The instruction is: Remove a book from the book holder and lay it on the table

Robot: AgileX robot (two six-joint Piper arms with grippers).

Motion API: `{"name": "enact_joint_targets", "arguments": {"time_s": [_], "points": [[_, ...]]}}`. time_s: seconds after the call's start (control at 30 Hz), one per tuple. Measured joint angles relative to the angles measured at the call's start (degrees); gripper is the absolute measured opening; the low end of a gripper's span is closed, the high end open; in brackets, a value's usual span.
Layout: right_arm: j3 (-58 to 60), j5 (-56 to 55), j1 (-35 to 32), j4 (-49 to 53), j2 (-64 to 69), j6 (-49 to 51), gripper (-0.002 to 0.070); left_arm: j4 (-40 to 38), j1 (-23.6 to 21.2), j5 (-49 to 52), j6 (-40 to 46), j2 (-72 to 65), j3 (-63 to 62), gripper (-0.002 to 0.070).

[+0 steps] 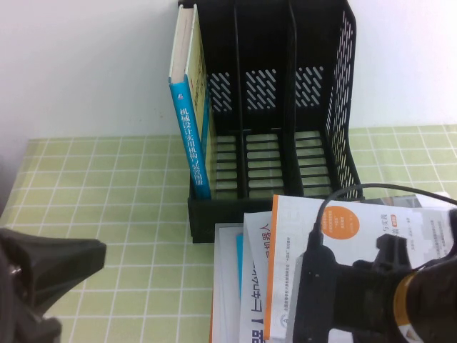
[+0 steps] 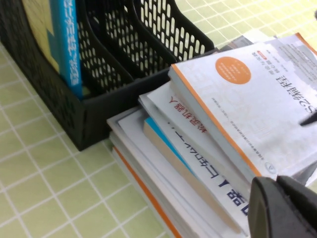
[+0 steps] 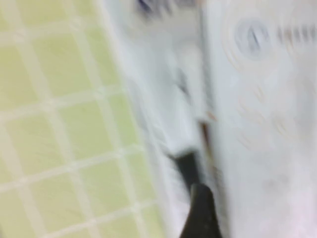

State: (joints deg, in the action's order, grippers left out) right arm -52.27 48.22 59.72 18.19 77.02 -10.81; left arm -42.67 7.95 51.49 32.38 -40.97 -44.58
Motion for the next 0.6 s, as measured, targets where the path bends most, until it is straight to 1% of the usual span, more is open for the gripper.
{"name": "enact_joint_targets", "arguments": {"time_s": [0.13, 0.2, 0.27, 0.33, 0.5, 0.53, 0.6], "points": [[-5.49, 1.99, 0.00, -14.84, -4.02, -10.65, 0.0491, 2.76, 0.00, -0.12, -1.09, 3.22, 0.22, -0.0003], [-7.94, 2.86, 0.00, -19.62, -5.97, -13.62, 0.0482, 3.89, 0.00, -0.36, -1.91, 4.18, 0.35, -0.0003], [-10.19, 3.21, 0.00, -22.50, -7.93, -15.08, 0.0452, 4.34, 0.00, -0.46, -2.40, 4.96, 0.35, -0.0003], [-12.56, 3.23, 0.00, -23.59, -10.03, -15.57, 0.0383, 4.59, 0.00, -0.55, -2.64, 5.76, 0.39, -0.0003], [-15.37, 3.37, 0.00, -23.99, -15.63, -13.24, 0.0099, 4.60, 0.00, -1.47, -2.64, 9.08, 2.00, -0.0003], [-15.37, 3.36, 0.00, -23.99, -17.00, -12.18, 0.0064, 4.32, 0.00, -2.00, -2.64, 10.19, 3.07, -0.0003], [-14.92, 3.49, 0.00, -23.99, -19.64, -10.58, 0.0029, 3.40, 0.00, -2.62, -2.64, 12.47, 5.79, -0.0003]]}}
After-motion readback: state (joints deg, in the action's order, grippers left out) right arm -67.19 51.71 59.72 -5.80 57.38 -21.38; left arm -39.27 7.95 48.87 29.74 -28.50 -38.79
